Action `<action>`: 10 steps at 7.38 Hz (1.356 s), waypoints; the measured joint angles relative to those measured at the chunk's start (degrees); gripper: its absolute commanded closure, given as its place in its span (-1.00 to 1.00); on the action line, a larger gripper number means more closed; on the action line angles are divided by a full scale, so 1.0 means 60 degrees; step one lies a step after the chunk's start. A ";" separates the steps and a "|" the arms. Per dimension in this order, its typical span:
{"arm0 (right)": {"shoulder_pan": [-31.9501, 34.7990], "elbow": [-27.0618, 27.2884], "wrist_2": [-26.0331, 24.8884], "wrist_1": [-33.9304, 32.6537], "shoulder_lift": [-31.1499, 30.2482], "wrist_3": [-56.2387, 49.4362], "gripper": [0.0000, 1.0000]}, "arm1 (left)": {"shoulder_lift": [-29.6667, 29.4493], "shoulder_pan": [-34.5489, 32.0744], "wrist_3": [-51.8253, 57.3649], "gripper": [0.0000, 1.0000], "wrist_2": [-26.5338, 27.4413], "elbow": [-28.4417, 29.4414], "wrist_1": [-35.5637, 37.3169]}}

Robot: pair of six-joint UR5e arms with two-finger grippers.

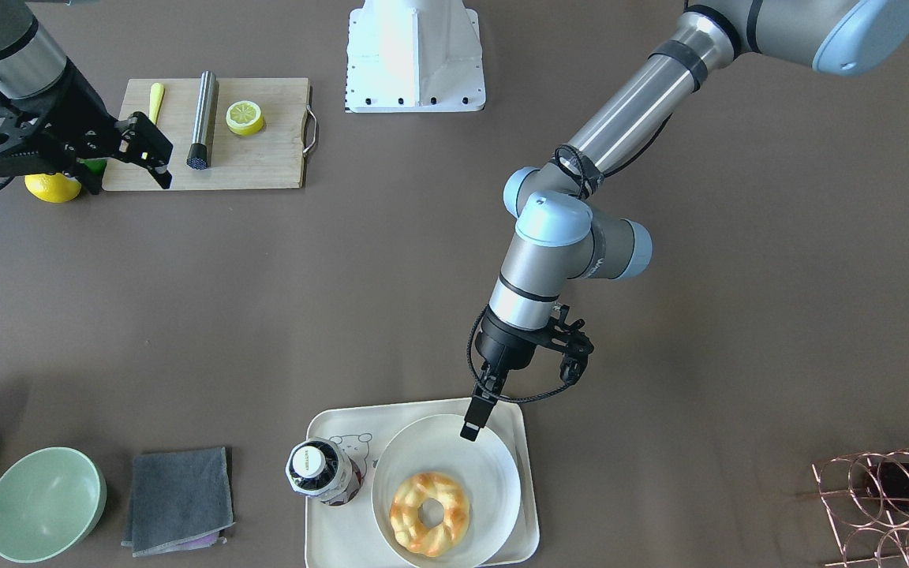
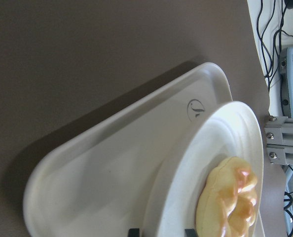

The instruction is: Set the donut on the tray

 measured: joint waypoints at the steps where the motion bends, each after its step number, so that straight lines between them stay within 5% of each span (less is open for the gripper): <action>1: 0.0636 -0.0167 0.0364 0.0000 -0.0312 -0.1020 -1.00 | 0.0495 -0.0112 0.0266 -0.14 -0.0397 -0.0795 0.0218; 4: 0.2397 -0.0998 0.1331 0.0006 -0.0985 -0.3915 -1.00 | 0.3127 -0.1246 0.2471 -0.15 -0.3530 -0.4915 0.2335; 7: 0.3669 -0.2373 0.1703 -0.0002 -0.1047 -0.6421 -1.00 | 0.7055 -0.2694 0.7297 -0.15 -0.5712 -0.8971 0.3976; 10: 0.4502 -0.2842 0.1800 0.0004 -0.1393 -0.7574 -1.00 | 1.0138 -0.5734 1.4696 -0.14 -0.8236 -0.9518 0.4185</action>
